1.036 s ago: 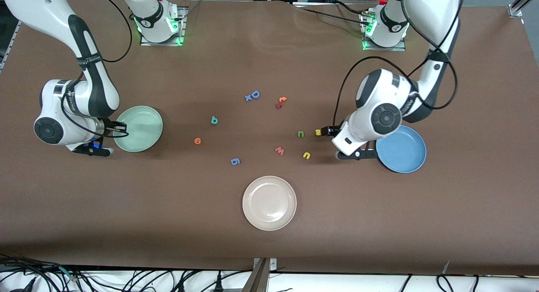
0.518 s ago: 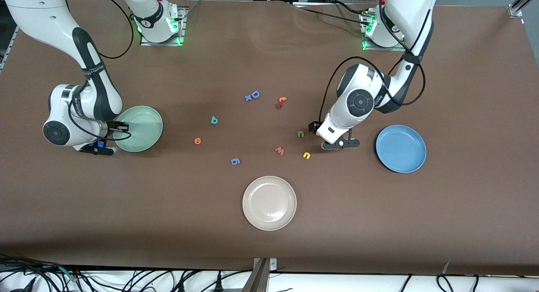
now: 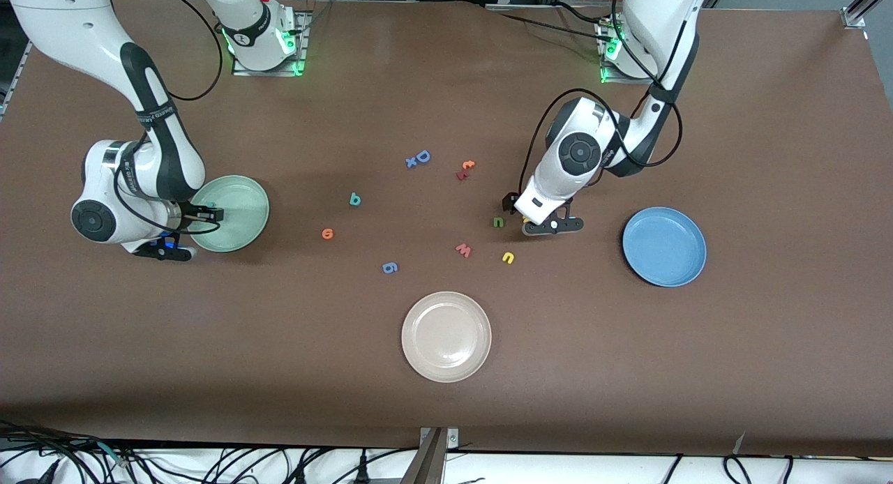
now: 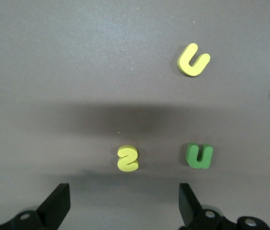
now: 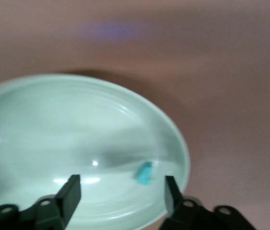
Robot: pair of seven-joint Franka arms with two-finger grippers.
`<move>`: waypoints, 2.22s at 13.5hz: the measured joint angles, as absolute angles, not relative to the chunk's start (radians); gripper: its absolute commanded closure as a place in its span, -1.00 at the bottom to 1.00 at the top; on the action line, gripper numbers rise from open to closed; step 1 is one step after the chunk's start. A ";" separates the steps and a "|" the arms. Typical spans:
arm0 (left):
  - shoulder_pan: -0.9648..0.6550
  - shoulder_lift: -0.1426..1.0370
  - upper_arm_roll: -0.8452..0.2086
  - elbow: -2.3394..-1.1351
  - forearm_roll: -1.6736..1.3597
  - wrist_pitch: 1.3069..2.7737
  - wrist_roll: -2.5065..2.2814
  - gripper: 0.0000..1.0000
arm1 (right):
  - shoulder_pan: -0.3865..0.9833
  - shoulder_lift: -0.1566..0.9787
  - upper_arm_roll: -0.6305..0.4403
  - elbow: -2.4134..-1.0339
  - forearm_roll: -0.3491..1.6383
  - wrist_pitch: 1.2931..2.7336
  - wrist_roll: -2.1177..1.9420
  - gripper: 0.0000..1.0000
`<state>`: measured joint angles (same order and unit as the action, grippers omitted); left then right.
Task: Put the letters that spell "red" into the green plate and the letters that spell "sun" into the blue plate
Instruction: 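Grasp the orange e with the right gripper while the left gripper grasps the 2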
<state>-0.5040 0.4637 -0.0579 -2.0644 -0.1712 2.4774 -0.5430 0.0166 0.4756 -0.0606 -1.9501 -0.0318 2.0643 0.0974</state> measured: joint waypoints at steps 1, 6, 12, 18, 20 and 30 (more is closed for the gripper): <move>-0.504 0.464 -0.057 -2.069 -0.166 2.491 -0.543 -0.99 | 0.018 0.461 -0.035 -1.940 -0.029 2.059 0.130 -0.63; -0.503 0.472 -0.054 -2.072 -0.119 2.507 -0.543 -0.99 | 0.038 0.430 0.064 -1.890 -0.023 2.059 0.295 -0.98; -0.504 0.501 -0.054 -2.071 -0.119 2.541 -0.543 -0.89 | 0.164 0.504 0.095 -1.844 -0.007 2.187 0.563 -0.98; -0.505 0.519 -0.054 -2.063 -0.119 2.548 -0.548 -0.57 | 0.287 0.579 0.105 -1.843 -0.004 2.292 0.659 -0.98; -0.508 0.526 -0.054 -2.055 -0.119 2.548 -0.556 -0.55 | 0.294 0.593 0.105 -1.844 -0.004 2.319 0.659 -0.95; -0.512 0.554 -0.051 -2.019 -0.096 2.548 -0.600 0.07 | 0.293 0.610 0.104 -1.906 -0.003 2.411 0.659 -0.30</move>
<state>-0.5121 0.5544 -0.0515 -2.0193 -0.0965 2.5485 -0.6004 0.2931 0.6097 0.1040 -1.9063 -0.0033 2.4111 0.6594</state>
